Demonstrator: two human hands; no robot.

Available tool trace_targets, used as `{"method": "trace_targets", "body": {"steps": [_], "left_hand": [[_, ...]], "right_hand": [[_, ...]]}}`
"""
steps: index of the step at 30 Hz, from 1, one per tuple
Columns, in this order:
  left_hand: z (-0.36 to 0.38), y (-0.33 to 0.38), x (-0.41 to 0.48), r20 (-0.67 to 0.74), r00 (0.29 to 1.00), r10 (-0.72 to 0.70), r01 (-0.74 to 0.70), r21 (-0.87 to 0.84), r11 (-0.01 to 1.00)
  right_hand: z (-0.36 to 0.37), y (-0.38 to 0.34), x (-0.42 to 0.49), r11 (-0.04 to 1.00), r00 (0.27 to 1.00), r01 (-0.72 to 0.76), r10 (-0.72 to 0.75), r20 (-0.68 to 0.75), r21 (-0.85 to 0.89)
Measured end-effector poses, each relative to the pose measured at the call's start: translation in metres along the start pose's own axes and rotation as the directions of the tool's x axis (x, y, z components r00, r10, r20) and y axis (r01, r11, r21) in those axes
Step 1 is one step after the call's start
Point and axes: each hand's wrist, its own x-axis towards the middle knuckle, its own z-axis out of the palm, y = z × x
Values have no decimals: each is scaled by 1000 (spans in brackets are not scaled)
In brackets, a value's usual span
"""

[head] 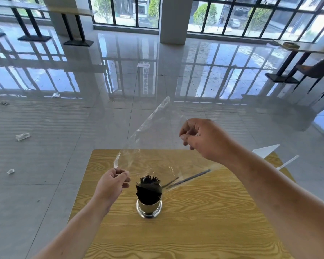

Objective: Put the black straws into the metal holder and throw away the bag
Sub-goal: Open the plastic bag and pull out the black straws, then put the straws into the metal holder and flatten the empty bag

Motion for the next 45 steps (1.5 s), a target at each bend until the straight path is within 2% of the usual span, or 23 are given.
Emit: {"method": "trace_targets", "body": {"steps": [13, 21, 28, 31, 36, 45], "left_hand": [[3, 5, 2, 25, 999, 26, -27, 9, 1000], [12, 15, 3, 78, 993, 83, -85, 27, 996], [33, 24, 5, 136, 986, 98, -105, 45, 993], [45, 30, 3, 183, 980, 73, -82, 42, 996], [63, 47, -4, 259, 964, 53, -62, 29, 998], [68, 92, -26, 386, 910, 151, -79, -196, 977]], "right_hand": [[-20, -12, 0, 999, 1000, 13, -14, -21, -45], [-53, 33, -21, 967, 989, -84, 111, -102, 241], [-75, 75, -45, 876, 965, -91, 195, -175, 473], [-86, 87, -54, 814, 951, -52, 217, -220, 578], [-95, 97, -62, 648, 929, 10, 275, -247, 762], [-70, 101, -52, 361, 919, 91, 328, -218, 928]]}}
